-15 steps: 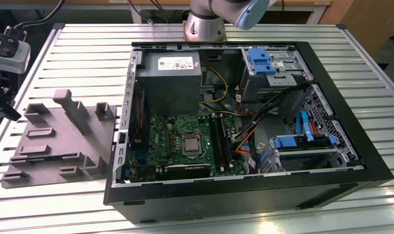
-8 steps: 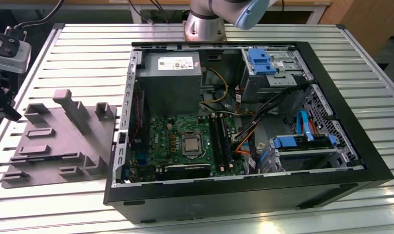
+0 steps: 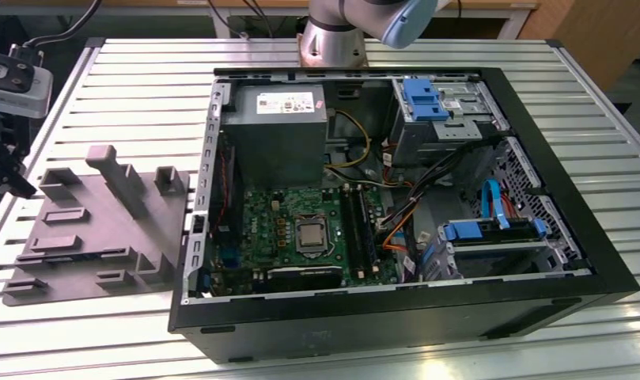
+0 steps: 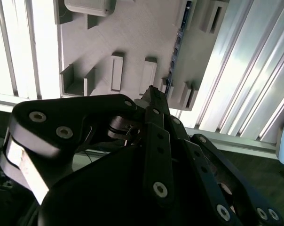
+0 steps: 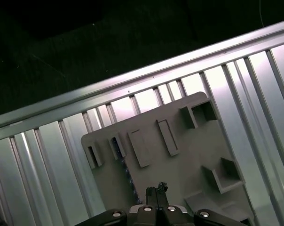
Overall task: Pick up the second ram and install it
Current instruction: 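Pick up the second ram and move it above second insertion slot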
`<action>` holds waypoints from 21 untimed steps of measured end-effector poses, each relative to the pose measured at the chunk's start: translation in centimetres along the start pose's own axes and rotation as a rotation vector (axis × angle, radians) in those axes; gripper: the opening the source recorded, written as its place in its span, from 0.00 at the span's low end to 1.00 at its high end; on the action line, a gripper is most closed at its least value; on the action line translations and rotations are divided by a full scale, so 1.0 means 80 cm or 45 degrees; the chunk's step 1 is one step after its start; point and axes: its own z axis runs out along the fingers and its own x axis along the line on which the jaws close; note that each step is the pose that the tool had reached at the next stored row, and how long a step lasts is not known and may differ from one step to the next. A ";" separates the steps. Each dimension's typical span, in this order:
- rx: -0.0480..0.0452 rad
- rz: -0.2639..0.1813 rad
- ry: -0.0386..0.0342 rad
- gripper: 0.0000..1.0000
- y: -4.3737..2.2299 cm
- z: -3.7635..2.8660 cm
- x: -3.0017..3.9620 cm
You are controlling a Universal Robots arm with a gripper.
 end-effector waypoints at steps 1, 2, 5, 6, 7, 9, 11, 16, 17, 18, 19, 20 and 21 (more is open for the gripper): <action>0.000 -0.010 0.0004 0.11 0.0000 0.0006 0.0000; -0.001 -0.020 0.0009 0.11 0.0000 0.0012 0.0001; -0.002 -0.050 0.0024 0.11 0.0000 0.0026 0.0001; -0.002 -0.060 0.0029 0.11 0.0000 0.0029 0.0001; -0.003 -0.070 0.0035 0.11 0.0000 0.0032 0.0001; -0.003 -0.091 0.0046 0.11 -0.0001 0.0038 0.0002; -0.004 -0.115 0.0061 0.11 -0.0001 0.0046 0.0002; -0.007 -0.172 0.0124 0.11 -0.0002 0.0078 0.0004; -0.007 -0.183 0.0135 0.11 -0.0003 0.0084 0.0004; -0.008 -0.194 0.0146 0.11 -0.0003 0.0089 0.0005; -0.008 -0.207 0.0157 0.11 -0.0004 0.0094 0.0005; -0.009 -0.219 0.0167 0.11 -0.0004 0.0099 0.0005; -0.009 -0.232 0.0176 0.11 -0.0004 0.0103 0.0006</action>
